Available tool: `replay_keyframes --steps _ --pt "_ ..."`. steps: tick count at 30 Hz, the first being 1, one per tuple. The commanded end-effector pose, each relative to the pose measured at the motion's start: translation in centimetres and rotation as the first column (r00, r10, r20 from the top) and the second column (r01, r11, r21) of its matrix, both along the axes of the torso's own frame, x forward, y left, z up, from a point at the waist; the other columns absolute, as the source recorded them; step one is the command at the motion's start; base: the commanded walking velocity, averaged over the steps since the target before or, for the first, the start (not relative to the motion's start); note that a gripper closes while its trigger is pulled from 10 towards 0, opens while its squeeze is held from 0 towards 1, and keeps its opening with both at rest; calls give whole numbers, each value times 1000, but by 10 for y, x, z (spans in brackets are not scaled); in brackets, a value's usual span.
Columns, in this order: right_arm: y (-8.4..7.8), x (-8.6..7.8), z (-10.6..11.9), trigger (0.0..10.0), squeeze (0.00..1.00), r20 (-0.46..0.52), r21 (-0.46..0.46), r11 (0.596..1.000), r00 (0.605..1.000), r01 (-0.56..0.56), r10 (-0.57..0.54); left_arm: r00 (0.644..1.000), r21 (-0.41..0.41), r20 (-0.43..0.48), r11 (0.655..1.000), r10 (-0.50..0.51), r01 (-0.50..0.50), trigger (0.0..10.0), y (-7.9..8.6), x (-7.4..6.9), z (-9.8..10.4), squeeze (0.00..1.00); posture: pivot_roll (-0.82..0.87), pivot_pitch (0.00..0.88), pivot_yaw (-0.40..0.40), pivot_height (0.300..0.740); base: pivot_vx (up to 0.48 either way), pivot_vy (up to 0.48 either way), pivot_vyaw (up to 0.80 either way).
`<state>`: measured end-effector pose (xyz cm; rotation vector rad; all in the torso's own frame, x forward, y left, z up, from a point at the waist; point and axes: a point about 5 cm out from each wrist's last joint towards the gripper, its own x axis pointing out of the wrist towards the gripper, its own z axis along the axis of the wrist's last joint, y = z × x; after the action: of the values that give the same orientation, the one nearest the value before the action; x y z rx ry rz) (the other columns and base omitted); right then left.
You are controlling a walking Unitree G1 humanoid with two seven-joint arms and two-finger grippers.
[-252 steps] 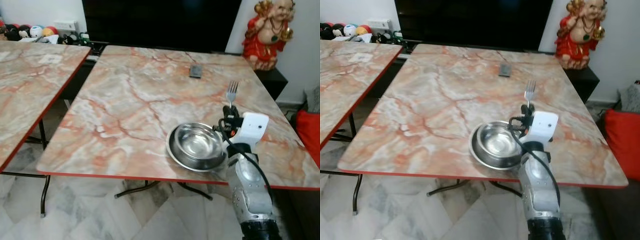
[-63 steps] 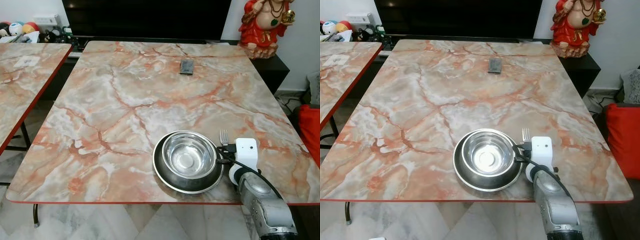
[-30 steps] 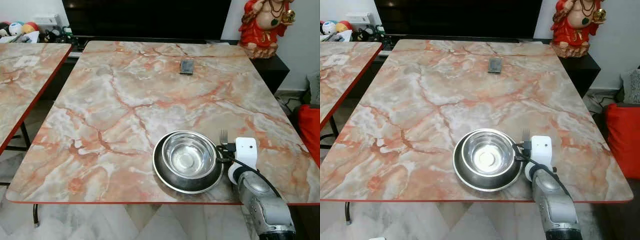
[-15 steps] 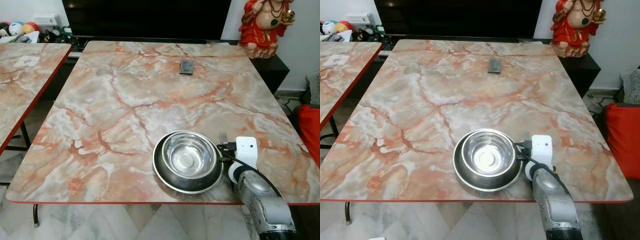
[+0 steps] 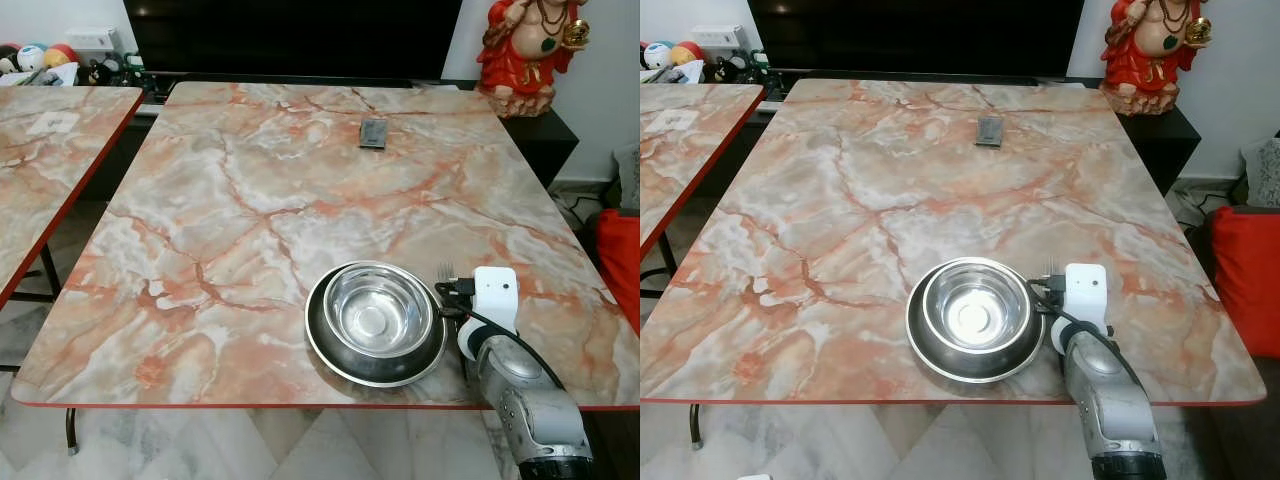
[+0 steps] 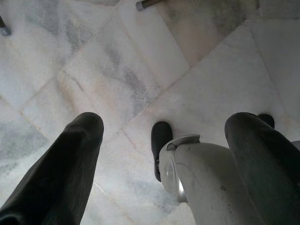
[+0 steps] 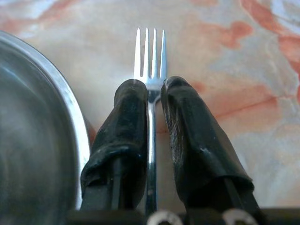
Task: Setting the table
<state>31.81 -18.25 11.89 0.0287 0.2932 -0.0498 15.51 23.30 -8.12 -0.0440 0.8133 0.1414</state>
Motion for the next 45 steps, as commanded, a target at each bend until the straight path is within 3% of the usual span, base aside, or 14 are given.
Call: replay_keyframes --steps 1,8,15,23,31,36,45 --pt "-2 2 11 10000 0 50 19 1000 999 17 -17 1000 4 -27 1000 -13 13 10000 0 -6 -3 0 -8 161 -22 740 0 0 0" --pt "-3 3 26 10000 0 163 56 998 986 17 -26 1000 1 -26 1000 -8 9 10000 1 -7 -3 0 -11 165 -20 740 0 0 0" --pt "-4 2 38 10000 0 274 16 999 961 34 -37 1000 2 -26 1000 -7 7 10000 1 -7 -3 0 -10 161 -17 740 0 0 0" --pt "-13 -2 58 10000 0 440 61 991 888 117 -132 1000 3 -28 1000 -9 9 10000 2 -10 -3 0 -18 141 -11 740 0 0 0" --pt "6 -3 61 10000 0 501 77 996 862 38 -71 999 2 -31 1000 5 -5 10000 2 -10 -4 0 -6 108 -12 740 0 0 0" --pt "4 -1 64 10000 0 531 118 992 840 54 -109 999 1 -33 1000 14 -14 10000 1 -9 -4 0 4 85 -7 740 0 0 0" --pt "5 2 62 10000 0 544 109 992 831 68 -116 999 5 -34 1000 1 -1 10000 0 -4 -3 0 -19 0 11 740 0 0 0"
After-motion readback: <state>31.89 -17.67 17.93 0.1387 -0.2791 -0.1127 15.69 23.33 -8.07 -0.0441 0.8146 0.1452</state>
